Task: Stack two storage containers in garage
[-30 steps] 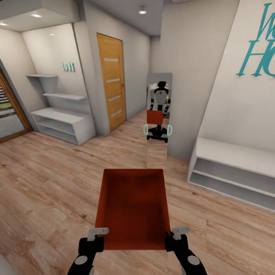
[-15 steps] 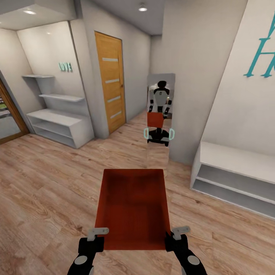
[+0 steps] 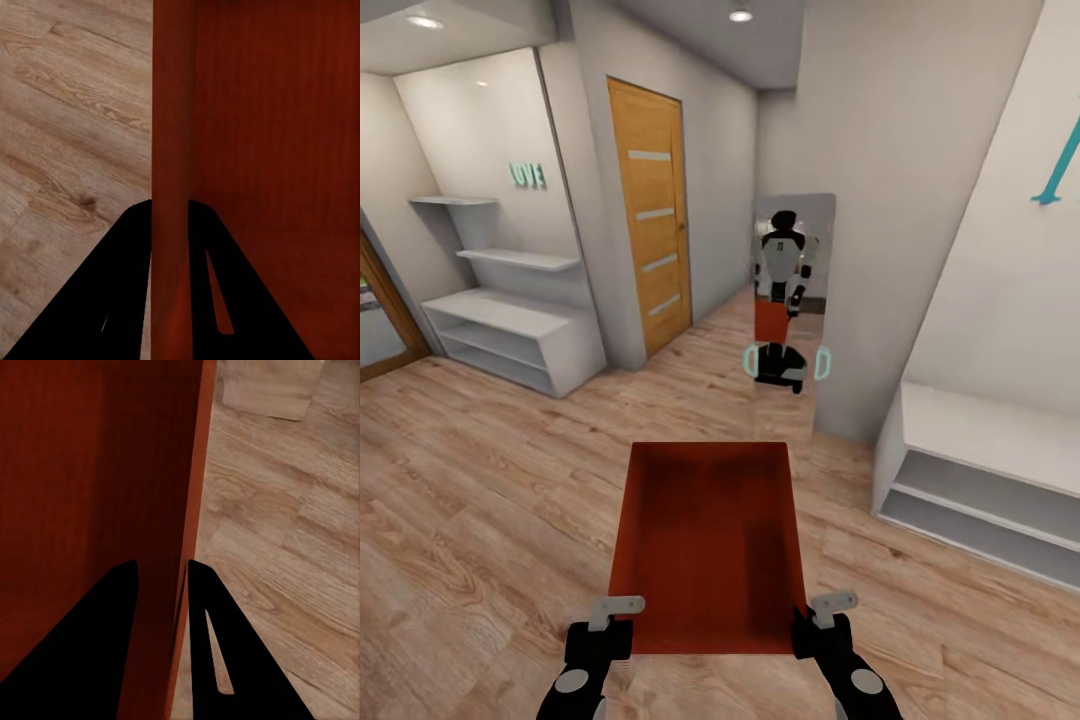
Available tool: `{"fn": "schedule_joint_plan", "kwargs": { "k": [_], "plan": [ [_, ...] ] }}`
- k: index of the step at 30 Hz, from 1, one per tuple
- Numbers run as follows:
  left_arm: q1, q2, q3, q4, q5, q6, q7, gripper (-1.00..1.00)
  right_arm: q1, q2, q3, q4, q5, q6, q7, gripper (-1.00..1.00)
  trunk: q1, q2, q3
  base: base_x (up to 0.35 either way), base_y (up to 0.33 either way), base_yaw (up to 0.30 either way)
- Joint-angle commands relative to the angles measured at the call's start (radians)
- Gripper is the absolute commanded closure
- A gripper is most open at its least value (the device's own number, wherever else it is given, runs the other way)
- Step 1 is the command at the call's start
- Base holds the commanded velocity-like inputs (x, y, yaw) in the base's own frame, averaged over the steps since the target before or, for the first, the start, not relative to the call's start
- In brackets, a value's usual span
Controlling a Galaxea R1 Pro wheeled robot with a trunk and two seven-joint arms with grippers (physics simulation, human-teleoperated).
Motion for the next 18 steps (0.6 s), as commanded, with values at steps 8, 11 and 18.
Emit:
{"fn": "schedule_joint_plan", "kwargs": {
  "k": [8, 11, 18],
  "plan": [
    [-0.001, 0.001, 0.029, -0.002, -0.012, 0.009, 0.010, 1.00, -0.001, 0.000, 0.000, -0.004, 0.007, 0.006, 0.005, 1.00, 0.001, -0.002, -0.002, 0.328, 0.129, 0.000],
    [-0.001, 0.001, 0.029, -0.002, -0.012, 0.009, 0.010, 1.00, -0.001, 0.000, 0.000, -0.004, 0.007, 0.007, 0.005, 1.00, 0.001, -0.002, -0.002, 0.328, 0.131, 0.000],
    [-0.001, 0.001, 0.029, -0.002, -0.012, 0.009, 0.010, 1.00, -0.001, 0.000, 0.000, -0.004, 0.007, 0.007, 0.005, 1.00, 0.001, -0.002, -0.002, 0.319, 0.152, 0.000]
  ]
}}
